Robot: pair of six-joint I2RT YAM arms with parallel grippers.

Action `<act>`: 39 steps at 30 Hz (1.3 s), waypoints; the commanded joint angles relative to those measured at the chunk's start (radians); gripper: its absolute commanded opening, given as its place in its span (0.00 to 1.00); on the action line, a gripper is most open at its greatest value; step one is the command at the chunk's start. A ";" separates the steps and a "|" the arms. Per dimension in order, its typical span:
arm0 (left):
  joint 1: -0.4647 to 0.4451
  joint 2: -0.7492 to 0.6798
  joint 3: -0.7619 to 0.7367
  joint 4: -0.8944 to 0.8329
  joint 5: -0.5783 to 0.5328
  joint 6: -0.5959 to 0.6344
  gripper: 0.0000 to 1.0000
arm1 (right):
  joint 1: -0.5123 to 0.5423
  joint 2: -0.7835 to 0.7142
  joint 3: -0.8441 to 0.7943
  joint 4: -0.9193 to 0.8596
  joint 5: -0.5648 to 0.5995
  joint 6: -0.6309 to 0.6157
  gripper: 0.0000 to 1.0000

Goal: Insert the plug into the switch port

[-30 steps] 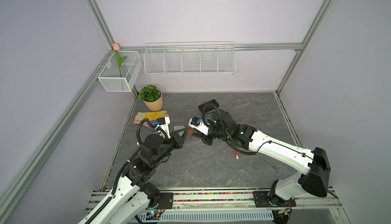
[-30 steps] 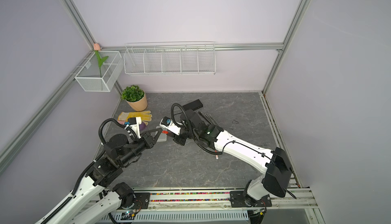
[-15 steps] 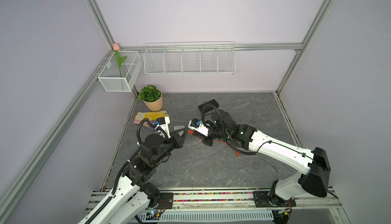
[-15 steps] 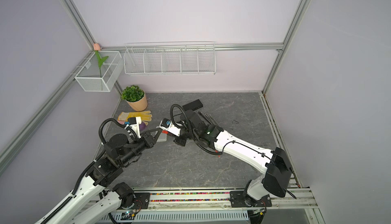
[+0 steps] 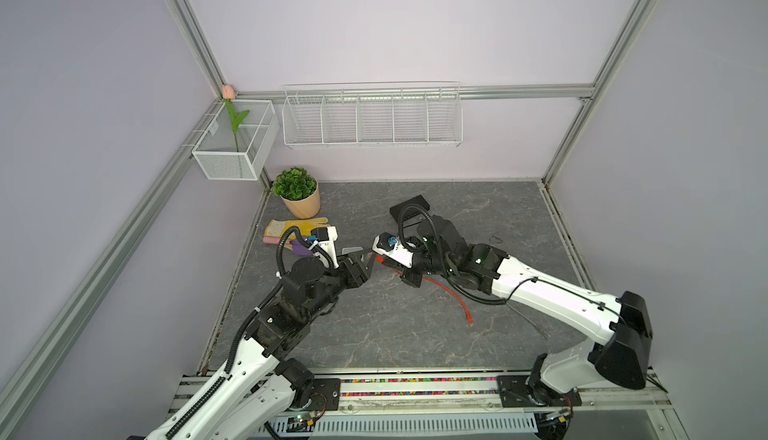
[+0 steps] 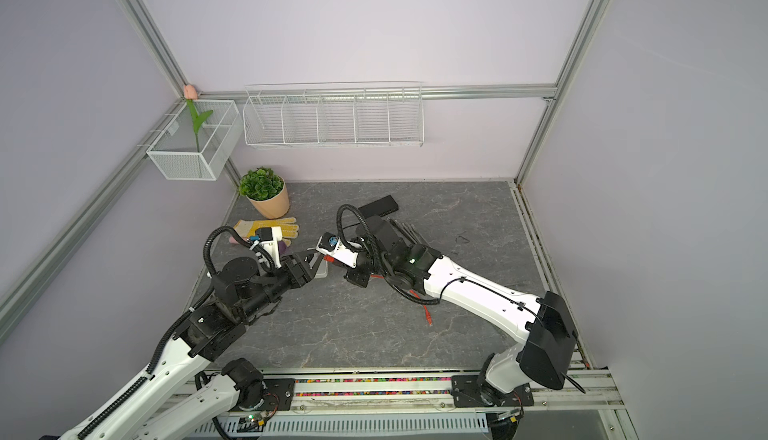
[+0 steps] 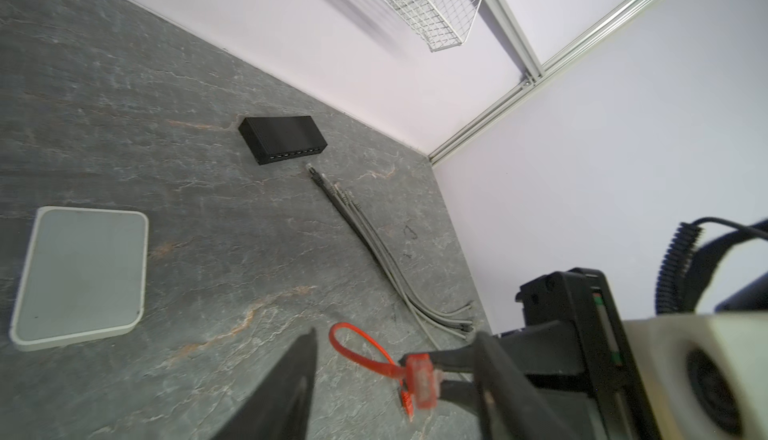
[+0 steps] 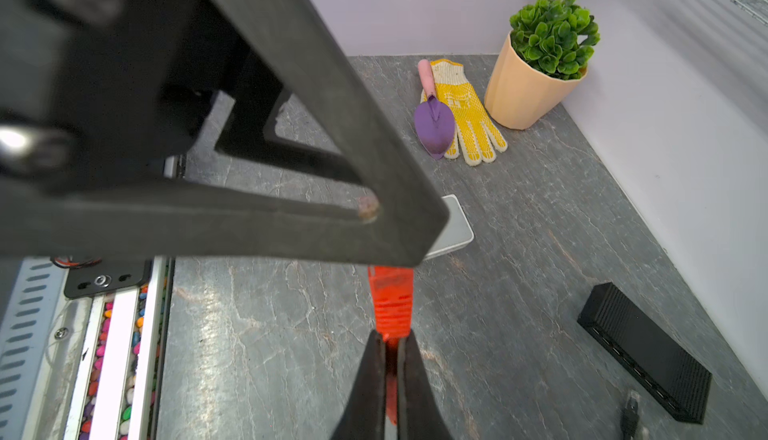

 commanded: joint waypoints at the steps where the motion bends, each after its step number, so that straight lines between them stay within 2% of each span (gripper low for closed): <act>1: 0.051 -0.002 0.075 -0.077 -0.050 0.071 0.67 | -0.033 -0.031 0.011 -0.081 0.053 -0.024 0.06; 6: 0.307 0.119 0.047 -0.035 0.092 0.111 0.66 | -0.063 0.011 0.063 -0.212 0.139 -0.049 0.07; 9: 0.467 0.273 -0.007 0.061 0.207 0.118 0.66 | -0.076 0.053 0.099 -0.286 0.158 -0.056 0.06; 11: 0.515 0.400 -0.008 0.101 0.245 0.136 0.66 | -0.083 0.086 0.116 -0.322 0.160 -0.057 0.06; 16: 0.517 0.678 0.087 0.086 0.288 0.212 0.66 | -0.098 0.177 0.150 -0.381 0.174 -0.055 0.06; 19: 0.517 0.767 0.121 0.095 0.294 0.227 0.65 | -0.107 0.214 0.152 -0.382 0.175 -0.045 0.06; 28: 0.513 0.919 0.206 0.101 0.303 0.253 0.62 | -0.139 0.279 0.141 -0.364 0.169 -0.036 0.07; 39: 0.492 1.036 0.260 0.068 0.228 0.295 0.58 | -0.156 0.321 0.151 -0.381 0.161 -0.030 0.07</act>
